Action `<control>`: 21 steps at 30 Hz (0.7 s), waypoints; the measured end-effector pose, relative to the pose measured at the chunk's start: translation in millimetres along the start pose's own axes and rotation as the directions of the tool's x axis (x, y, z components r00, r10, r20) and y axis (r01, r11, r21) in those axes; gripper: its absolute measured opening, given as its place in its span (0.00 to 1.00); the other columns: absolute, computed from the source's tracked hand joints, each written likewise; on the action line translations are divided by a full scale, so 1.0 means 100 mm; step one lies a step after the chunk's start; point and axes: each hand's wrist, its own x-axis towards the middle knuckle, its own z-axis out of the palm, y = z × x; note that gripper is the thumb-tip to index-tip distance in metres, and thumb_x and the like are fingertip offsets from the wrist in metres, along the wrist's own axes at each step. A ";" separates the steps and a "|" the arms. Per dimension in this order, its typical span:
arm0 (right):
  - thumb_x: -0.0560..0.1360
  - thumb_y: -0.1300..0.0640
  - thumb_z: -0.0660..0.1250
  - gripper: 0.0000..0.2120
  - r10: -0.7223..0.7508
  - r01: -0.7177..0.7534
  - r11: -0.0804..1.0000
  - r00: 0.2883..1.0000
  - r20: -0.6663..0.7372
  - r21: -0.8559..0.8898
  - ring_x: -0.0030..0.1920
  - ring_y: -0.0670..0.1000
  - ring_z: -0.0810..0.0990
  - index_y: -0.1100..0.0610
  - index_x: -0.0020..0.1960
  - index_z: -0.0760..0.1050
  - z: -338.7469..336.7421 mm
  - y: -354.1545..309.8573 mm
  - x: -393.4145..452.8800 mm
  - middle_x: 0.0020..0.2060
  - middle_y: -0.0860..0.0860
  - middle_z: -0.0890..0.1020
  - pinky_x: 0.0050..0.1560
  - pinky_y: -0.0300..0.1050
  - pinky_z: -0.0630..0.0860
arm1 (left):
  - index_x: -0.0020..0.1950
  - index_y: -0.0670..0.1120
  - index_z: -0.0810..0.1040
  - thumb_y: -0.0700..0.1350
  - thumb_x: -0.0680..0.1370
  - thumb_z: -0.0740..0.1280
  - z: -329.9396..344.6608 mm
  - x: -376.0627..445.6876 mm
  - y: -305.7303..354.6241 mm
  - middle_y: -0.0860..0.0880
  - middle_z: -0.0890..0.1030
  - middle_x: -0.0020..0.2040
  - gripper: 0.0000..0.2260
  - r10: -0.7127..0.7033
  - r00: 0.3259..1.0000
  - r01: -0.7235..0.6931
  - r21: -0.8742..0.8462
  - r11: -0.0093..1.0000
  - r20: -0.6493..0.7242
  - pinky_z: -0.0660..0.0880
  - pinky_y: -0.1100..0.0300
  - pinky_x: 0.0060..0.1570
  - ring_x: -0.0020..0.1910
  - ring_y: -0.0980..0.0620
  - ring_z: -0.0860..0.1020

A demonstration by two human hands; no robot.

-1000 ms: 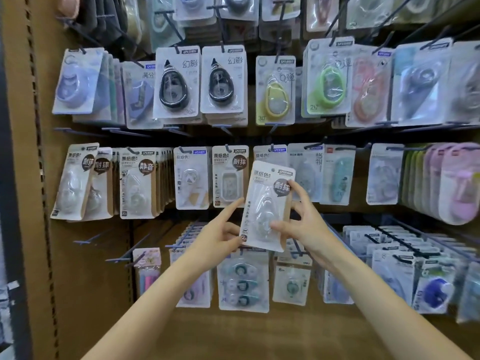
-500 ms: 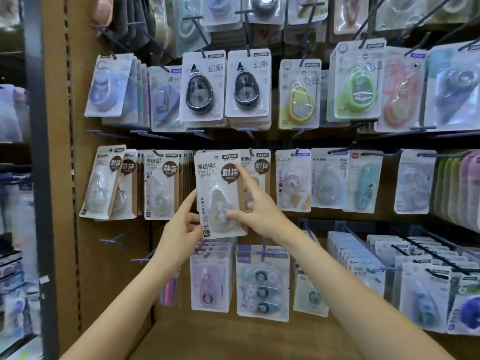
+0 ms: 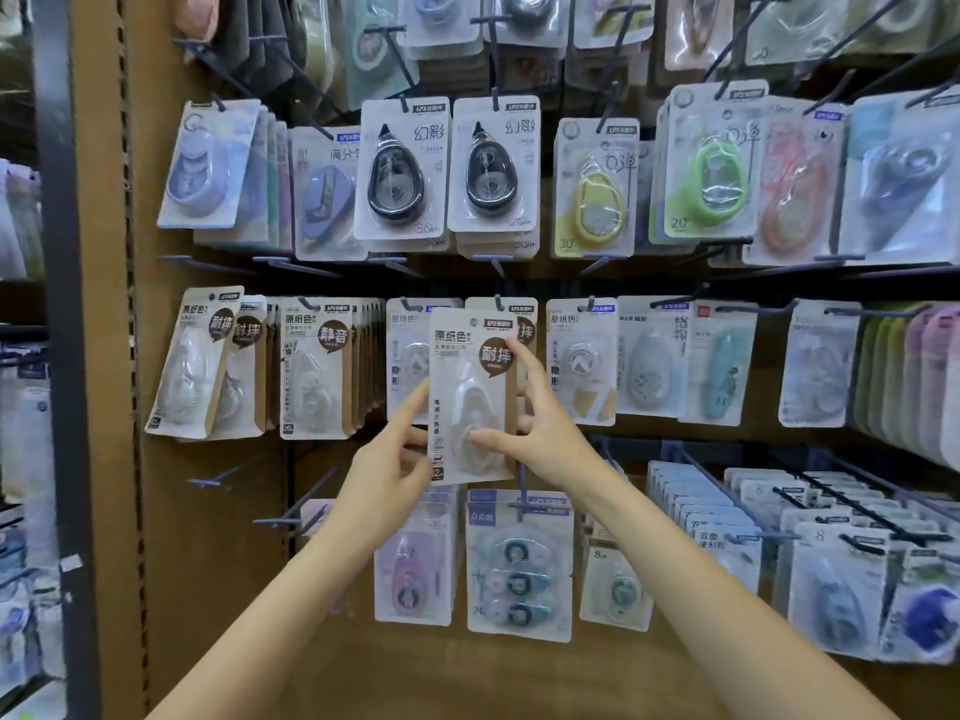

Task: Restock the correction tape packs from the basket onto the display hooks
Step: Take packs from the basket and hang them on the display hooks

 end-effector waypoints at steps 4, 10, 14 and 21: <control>0.69 0.59 0.75 0.44 0.025 -0.025 1.000 0.999 0.029 0.003 0.67 0.51 0.71 0.26 0.65 0.51 -0.17 -0.01 -0.07 0.73 0.47 0.61 0.65 0.54 0.72 | 0.69 0.67 0.54 0.32 0.77 0.60 0.11 0.04 0.07 0.53 0.78 0.46 0.34 0.004 1.000 -0.003 -0.022 1.000 0.029 0.73 0.66 0.37 0.36 0.56 0.75; 0.73 0.68 0.68 0.44 0.035 -0.032 0.999 0.992 0.119 -0.024 0.58 0.44 0.79 0.41 0.74 0.47 -0.10 -0.08 -0.09 0.73 0.49 0.60 0.57 0.41 0.77 | 0.71 0.64 0.54 0.32 0.77 0.60 0.01 0.06 0.00 0.45 0.79 0.46 0.34 -0.073 0.997 0.073 -0.011 0.997 -0.026 0.70 0.63 0.30 0.30 0.53 0.71; 0.72 0.64 0.70 0.45 -0.010 0.023 0.996 0.990 0.143 -0.092 0.72 0.53 0.64 0.38 0.74 0.47 0.29 -0.15 0.13 0.75 0.46 0.56 0.67 0.57 0.69 | 0.75 0.59 0.53 0.35 0.78 0.61 -0.20 -0.04 -0.13 0.44 0.75 0.42 0.33 -0.116 0.990 0.120 0.037 0.992 -0.080 0.72 0.53 0.33 0.33 0.45 0.72; 0.73 0.63 0.69 0.43 -0.022 0.074 0.972 0.974 0.227 -0.224 0.76 0.50 0.53 0.50 0.77 0.44 1.02 -0.39 0.70 0.76 0.50 0.53 0.75 0.49 0.54 | 0.77 0.54 0.51 0.33 0.77 0.60 -0.84 0.06 -0.45 0.42 0.77 0.56 0.33 -0.208 0.955 0.228 0.076 0.971 -0.212 0.73 0.54 0.41 0.45 0.40 0.76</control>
